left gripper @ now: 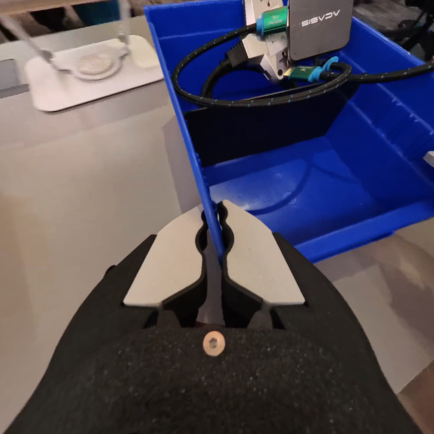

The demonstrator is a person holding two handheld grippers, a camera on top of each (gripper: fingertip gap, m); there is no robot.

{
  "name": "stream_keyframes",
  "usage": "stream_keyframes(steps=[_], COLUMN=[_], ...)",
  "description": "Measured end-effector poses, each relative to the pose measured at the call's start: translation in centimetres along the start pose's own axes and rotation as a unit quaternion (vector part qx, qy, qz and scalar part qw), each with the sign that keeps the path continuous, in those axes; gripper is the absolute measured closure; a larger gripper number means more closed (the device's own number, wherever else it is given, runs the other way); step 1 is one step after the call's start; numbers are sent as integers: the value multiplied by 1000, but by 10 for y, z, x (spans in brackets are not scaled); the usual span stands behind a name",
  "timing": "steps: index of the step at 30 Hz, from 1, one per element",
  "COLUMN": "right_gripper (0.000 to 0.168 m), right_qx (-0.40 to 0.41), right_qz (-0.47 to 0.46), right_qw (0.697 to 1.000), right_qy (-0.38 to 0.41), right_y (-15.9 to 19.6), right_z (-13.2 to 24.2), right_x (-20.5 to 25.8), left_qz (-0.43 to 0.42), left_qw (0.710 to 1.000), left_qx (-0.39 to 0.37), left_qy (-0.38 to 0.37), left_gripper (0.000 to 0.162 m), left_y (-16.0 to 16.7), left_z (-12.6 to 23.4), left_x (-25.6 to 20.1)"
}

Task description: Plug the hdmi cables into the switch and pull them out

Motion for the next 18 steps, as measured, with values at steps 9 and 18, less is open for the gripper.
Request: stream_keyframes(steps=[9,18], right_gripper=[164,160], right_qx=[-25,-7], right_qz=[71,99], right_qw=[994,990], right_qy=[-85,-105], right_y=[-18,1], right_z=[-44,-65], right_x=[153,176], left_qz=[47,57], left_qw=[992,995], left_qx=[-29,-11], left_qy=[-110,-86], left_gripper=[157,148], left_y=[27,48], left_z=[62,63], left_x=[142,160])
Point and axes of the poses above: each gripper's, where its closed fingertips meet, z back along the fingers, y out of its underside, x = y × z across the jaws, the point moved 7 cm from there along z, back along the fingers
